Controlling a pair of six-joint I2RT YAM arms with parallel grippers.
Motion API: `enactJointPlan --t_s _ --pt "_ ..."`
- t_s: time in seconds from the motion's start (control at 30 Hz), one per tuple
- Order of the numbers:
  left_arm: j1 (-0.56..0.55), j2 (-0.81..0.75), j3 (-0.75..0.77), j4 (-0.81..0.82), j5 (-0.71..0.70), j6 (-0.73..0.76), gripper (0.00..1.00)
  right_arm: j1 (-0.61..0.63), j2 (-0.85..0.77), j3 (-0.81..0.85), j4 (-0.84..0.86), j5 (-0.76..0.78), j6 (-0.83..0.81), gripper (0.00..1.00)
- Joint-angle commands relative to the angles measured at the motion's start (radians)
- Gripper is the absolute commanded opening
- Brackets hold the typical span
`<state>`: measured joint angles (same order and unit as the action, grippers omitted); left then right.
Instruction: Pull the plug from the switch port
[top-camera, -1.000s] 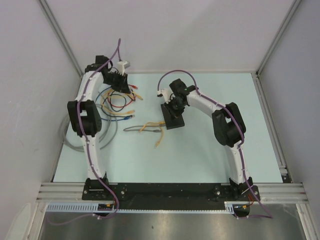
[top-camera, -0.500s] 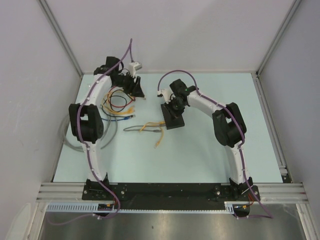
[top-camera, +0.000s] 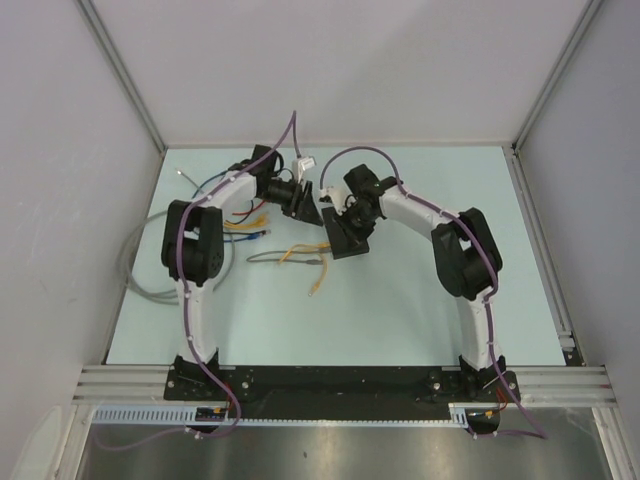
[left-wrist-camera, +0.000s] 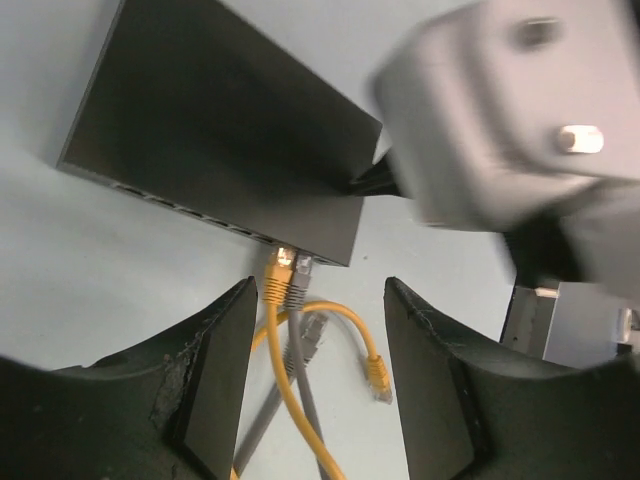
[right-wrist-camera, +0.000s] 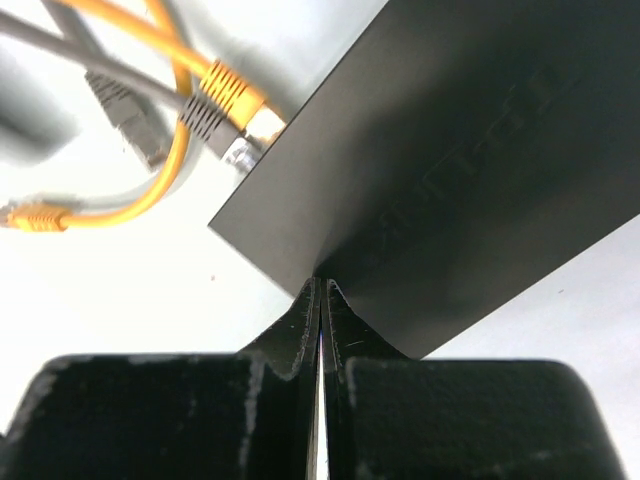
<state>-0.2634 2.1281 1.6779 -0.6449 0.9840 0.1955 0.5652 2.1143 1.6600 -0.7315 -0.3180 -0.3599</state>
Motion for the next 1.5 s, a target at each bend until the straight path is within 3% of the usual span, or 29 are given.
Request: enactJointPlan --t_s 0.0,0.33,0.6,0.87,1.23,1.47 --pt "0.009 0.052 -0.006 0.089 0.064 -0.076 0.59 0.001 0.026 -0.069 -0.098 0.031 -0.008 0.0" --pt "0.001 0.161 0.006 0.087 0.076 -0.094 0.56 -0.074 0.069 -0.074 -0.129 -0.082 0.013 0.0" --pt "-0.036 0.223 0.014 0.07 0.11 -0.085 0.41 -0.074 0.088 -0.077 -0.123 -0.079 0.016 0.0" --pt "-0.062 0.254 0.029 0.057 0.116 -0.091 0.39 -0.07 0.09 -0.072 -0.123 -0.076 0.021 0.0" --pt "-0.051 0.299 0.062 0.067 0.12 -0.139 0.27 -0.053 0.058 -0.074 -0.129 -0.059 0.012 0.0" --pt "-0.046 0.311 0.066 0.071 0.099 -0.162 0.1 -0.034 0.033 -0.026 -0.164 -0.055 -0.014 0.0"
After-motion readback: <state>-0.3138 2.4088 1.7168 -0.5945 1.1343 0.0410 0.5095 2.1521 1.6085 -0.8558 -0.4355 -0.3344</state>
